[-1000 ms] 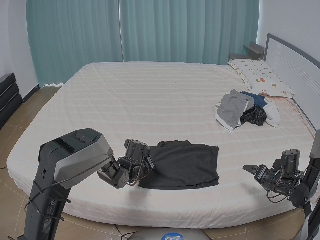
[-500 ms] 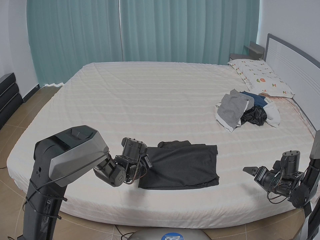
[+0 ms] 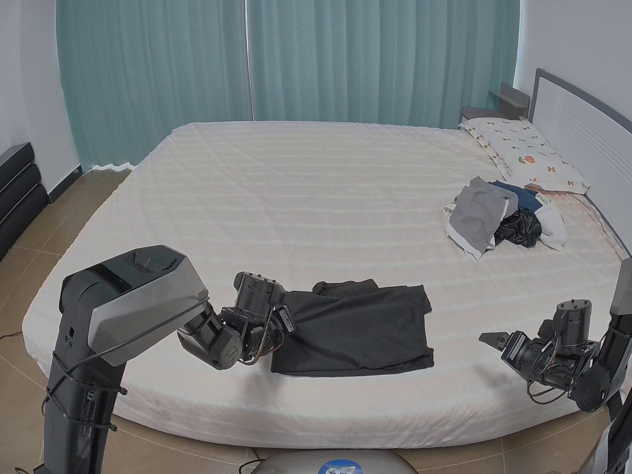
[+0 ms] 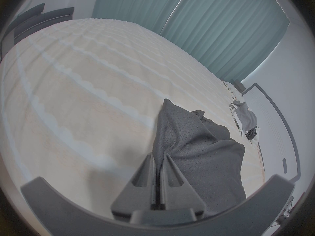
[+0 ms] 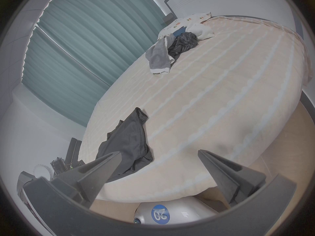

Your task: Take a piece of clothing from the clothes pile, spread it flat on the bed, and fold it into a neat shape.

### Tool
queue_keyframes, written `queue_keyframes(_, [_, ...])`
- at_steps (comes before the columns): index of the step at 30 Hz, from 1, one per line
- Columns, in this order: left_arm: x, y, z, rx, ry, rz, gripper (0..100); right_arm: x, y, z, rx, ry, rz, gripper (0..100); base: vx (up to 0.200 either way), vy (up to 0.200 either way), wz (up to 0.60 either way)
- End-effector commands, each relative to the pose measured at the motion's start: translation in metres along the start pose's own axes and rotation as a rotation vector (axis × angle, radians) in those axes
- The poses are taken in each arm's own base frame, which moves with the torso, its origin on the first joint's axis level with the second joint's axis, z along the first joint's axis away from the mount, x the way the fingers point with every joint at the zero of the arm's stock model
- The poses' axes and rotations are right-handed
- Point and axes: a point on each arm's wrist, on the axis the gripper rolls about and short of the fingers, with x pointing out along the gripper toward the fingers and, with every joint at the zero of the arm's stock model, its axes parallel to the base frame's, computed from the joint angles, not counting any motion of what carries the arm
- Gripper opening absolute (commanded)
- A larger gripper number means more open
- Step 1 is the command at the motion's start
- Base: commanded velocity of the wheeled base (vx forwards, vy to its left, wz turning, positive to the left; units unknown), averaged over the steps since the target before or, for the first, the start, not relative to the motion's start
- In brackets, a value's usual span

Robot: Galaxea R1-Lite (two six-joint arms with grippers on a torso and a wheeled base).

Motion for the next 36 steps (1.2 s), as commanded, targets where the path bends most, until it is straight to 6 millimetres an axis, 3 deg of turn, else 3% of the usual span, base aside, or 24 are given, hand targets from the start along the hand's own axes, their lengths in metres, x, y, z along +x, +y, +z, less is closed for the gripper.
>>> queue_keyframes(1, [-0.002,0.002,0.004,-0.006,-0.007,0.003,0,0.000,0.000,-0.001,0.001,0.002,-0.002,100,0.000,0.200,0.00])
queue_keyframes(13, [-0.003,0.016,0.003,-0.019,0.007,0.041,0,0.000,0.000,0.000,-0.001,0.000,0.000,100,0.000,0.200,0.00])
queue_keyframes(36, [-0.008,0.019,0.002,-0.022,0.017,0.053,0,0.000,-0.001,-0.001,0.001,0.006,-0.005,100,0.000,0.200,0.00])
